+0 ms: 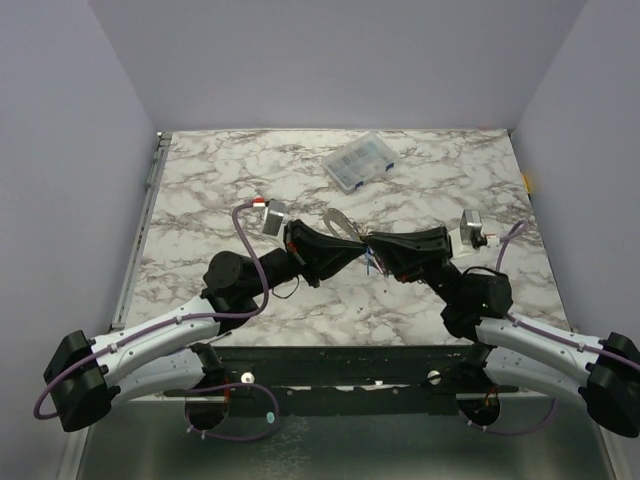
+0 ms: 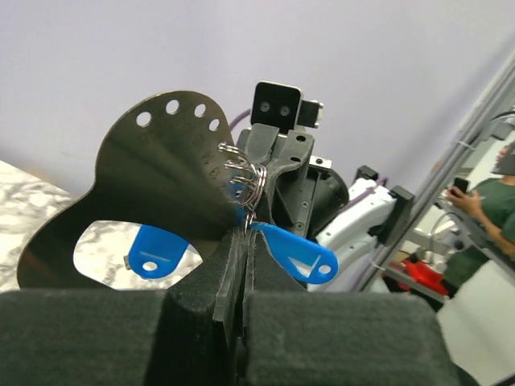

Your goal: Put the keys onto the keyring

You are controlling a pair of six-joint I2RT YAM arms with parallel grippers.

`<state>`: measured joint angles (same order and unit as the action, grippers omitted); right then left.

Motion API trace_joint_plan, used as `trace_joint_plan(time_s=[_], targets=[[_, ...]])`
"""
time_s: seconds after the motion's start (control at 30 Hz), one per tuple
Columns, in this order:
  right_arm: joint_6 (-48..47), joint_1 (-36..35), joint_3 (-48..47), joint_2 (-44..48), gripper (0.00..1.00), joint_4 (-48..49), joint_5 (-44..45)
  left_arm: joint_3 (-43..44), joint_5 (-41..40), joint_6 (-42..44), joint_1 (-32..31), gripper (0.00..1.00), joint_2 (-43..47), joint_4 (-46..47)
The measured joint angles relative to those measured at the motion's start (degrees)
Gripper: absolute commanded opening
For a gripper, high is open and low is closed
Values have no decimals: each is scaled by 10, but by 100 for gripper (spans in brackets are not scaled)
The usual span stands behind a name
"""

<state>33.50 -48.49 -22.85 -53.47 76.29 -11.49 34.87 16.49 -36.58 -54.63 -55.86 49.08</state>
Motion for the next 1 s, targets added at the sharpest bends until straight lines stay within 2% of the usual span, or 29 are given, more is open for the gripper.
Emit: trace_joint_plan(time_s=[0.07,0.1,0.17,0.27,0.33,0.47,0.63,0.8,0.93,1.0], targets=[[3,0,0,-1,1,10,-13,0,6,-24,7,32,7,-6],[4,-2,1,-1,1,16,-16,3,10,-25,10,36,14,-24],[5,-2,3,8,1,24,-20,14,13,-14,14,37,31,-89],[-5,-2,3,48,1,-6,-24,61,-19,42,16,37,63,-244],[-19,-2,1,88,1,-54,-20,85,-45,76,17,37,93,-328],[-63,-2,-32,136,1,-171,-7,96,-56,118,18,42,153,-414],[-107,-2,-53,139,1,-267,-3,95,-28,145,18,49,174,-441],[-122,-2,-53,132,1,-330,-18,39,-7,203,18,51,190,-397],[-126,-2,-53,130,1,-337,-61,12,-1,278,18,48,198,-379],[-126,-2,-54,130,1,-337,-87,12,16,306,18,43,197,-369]])
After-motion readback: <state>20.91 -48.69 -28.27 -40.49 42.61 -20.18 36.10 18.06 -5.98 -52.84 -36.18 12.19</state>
